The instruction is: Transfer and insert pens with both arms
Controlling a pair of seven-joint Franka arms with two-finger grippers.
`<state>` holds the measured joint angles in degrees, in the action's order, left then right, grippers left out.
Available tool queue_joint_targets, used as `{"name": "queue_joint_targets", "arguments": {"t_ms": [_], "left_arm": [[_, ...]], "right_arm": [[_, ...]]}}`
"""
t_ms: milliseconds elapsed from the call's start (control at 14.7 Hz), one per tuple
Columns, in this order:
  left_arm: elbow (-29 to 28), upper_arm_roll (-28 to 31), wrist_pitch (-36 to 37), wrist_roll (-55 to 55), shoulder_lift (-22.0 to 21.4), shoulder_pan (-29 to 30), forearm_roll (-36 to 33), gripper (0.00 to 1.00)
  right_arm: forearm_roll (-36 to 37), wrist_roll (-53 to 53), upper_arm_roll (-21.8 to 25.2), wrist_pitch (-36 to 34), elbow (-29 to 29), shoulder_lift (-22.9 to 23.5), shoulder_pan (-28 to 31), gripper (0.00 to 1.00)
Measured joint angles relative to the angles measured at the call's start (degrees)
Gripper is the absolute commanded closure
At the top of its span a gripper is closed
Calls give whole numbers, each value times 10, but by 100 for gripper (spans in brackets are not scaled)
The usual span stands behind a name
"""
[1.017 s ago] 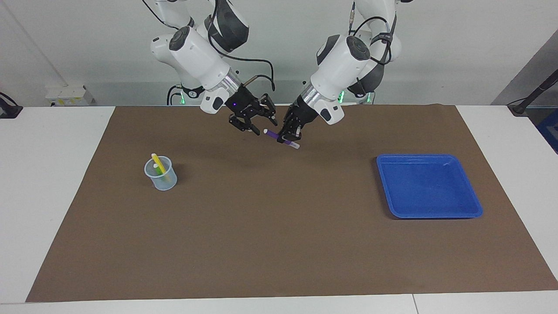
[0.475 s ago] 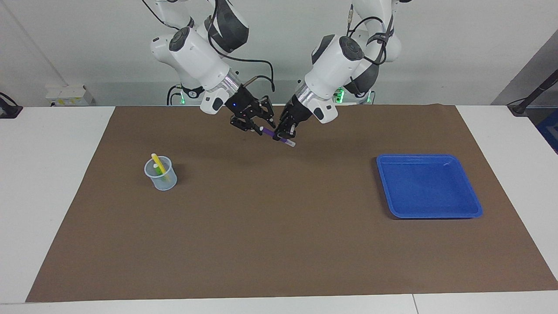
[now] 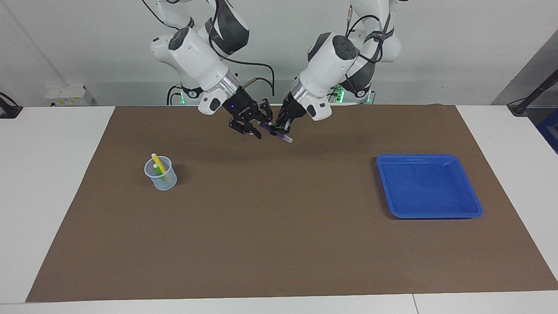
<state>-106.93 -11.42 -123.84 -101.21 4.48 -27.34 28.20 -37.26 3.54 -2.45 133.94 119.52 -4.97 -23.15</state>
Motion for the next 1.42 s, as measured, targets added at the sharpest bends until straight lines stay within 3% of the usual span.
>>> {"name": "queue_joint_targets", "arguments": {"t_ms": [68, 339, 543, 1017, 1153, 1289, 1424], "left_arm": [[0, 0, 0, 0, 0, 0, 0, 100], [0, 1, 0, 0, -2, 0, 0, 100], [0, 3, -1, 0, -4, 0, 0, 100], [-9, 5, -1, 0, -9, 0, 0, 100], [-10, 5, -1, 0, -10, 0, 0, 100], [-11, 5, 0, 0, -11, 0, 0, 100], [-14, 6, 1, 0, -14, 0, 0, 100]], "right_arm": [[0, 0, 0, 0, 2, 0, 0, 30], [0, 0, 0, 1, 10, 0, -1, 30], [0, 0, 0, 2, 11, 0, -3, 39], [0, 0, 1, 5, 11, 0, -11, 41], [0, 0, 1, 5, 11, 0, -12, 38], [1, 0, 1, 5, 11, 0, -13, 29], [2, -5, 2, 3, 12, 1, -13, 29]]}}
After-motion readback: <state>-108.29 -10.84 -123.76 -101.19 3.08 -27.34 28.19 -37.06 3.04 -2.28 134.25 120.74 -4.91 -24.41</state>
